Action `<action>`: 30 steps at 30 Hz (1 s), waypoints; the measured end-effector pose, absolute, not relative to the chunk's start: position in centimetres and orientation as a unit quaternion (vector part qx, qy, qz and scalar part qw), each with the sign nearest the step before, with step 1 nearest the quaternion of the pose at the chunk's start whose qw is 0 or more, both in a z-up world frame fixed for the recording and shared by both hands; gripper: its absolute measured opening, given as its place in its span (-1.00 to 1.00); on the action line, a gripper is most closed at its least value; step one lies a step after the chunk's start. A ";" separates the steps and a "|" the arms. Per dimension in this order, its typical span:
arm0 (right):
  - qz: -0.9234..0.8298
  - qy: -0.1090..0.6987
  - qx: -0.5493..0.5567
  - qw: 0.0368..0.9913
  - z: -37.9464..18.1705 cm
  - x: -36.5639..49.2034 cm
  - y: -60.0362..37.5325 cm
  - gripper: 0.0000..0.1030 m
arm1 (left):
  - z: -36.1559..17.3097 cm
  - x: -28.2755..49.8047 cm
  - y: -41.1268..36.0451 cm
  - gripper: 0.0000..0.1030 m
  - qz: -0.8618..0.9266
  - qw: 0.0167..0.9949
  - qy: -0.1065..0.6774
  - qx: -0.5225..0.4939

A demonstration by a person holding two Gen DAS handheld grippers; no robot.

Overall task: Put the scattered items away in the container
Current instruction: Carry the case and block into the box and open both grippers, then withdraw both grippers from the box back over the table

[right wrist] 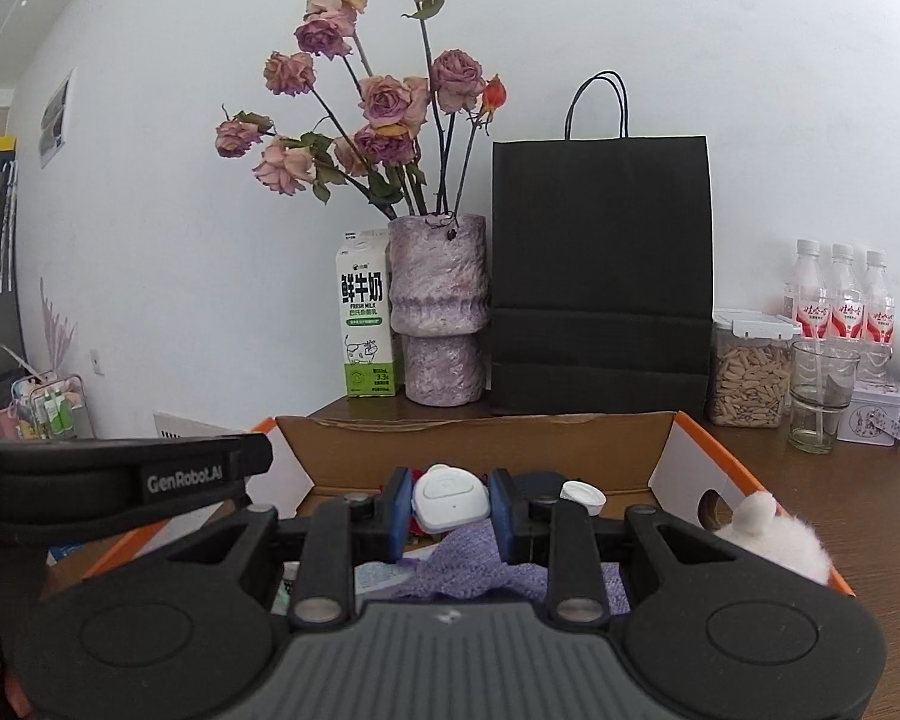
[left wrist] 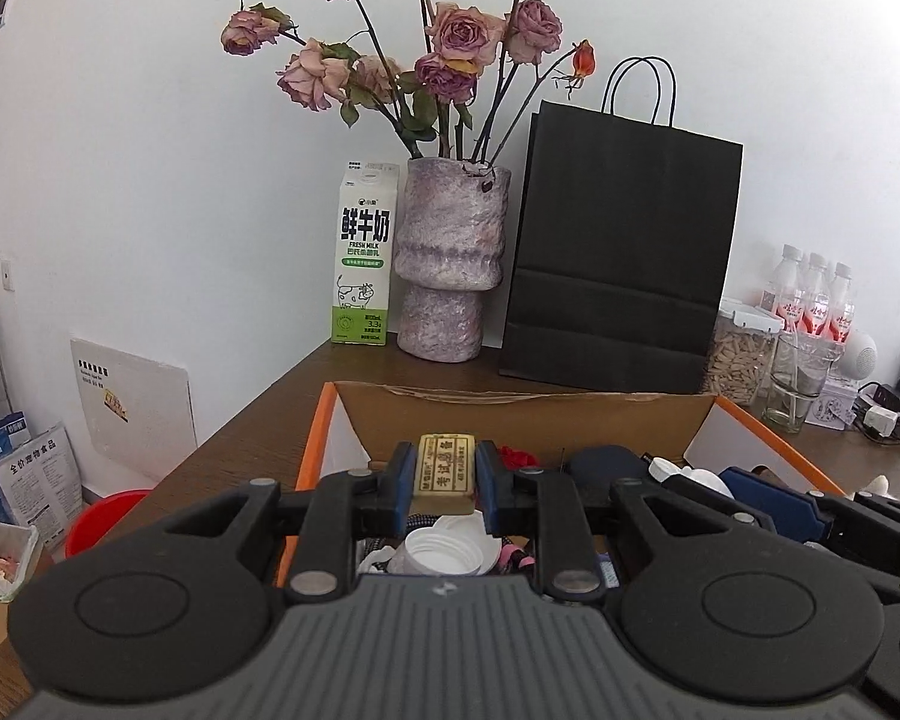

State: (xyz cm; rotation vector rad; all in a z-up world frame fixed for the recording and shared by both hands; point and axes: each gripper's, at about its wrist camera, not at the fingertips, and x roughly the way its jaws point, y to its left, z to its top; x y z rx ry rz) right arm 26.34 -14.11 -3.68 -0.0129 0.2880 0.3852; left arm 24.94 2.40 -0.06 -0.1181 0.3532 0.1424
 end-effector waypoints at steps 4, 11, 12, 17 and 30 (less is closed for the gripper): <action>0.187 0.146 -0.014 0.971 -3.9 26.0 -13.9 -0.50 | -0.6 25.2 1.9 -0.57 0.077 0.980 0.181 -0.042; 0.182 0.144 -0.025 0.972 -4.2 25.1 -14.0 -0.08 | -0.7 24.3 0.9 -0.11 0.091 0.985 0.148 -0.012; 0.184 0.135 -0.023 0.973 -4.1 24.7 -14.1 0.41 | -0.6 23.9 0.7 0.43 0.097 0.986 0.134 -0.008; 0.189 0.090 -0.035 0.977 -3.3 22.4 -14.2 0.79 | 0.0 21.1 -0.1 1.00 0.097 0.994 0.047 0.003; 0.152 0.087 -0.040 0.984 -3.4 22.2 -14.3 1.00 | -0.2 21.1 0.5 1.00 0.109 0.992 0.059 -0.008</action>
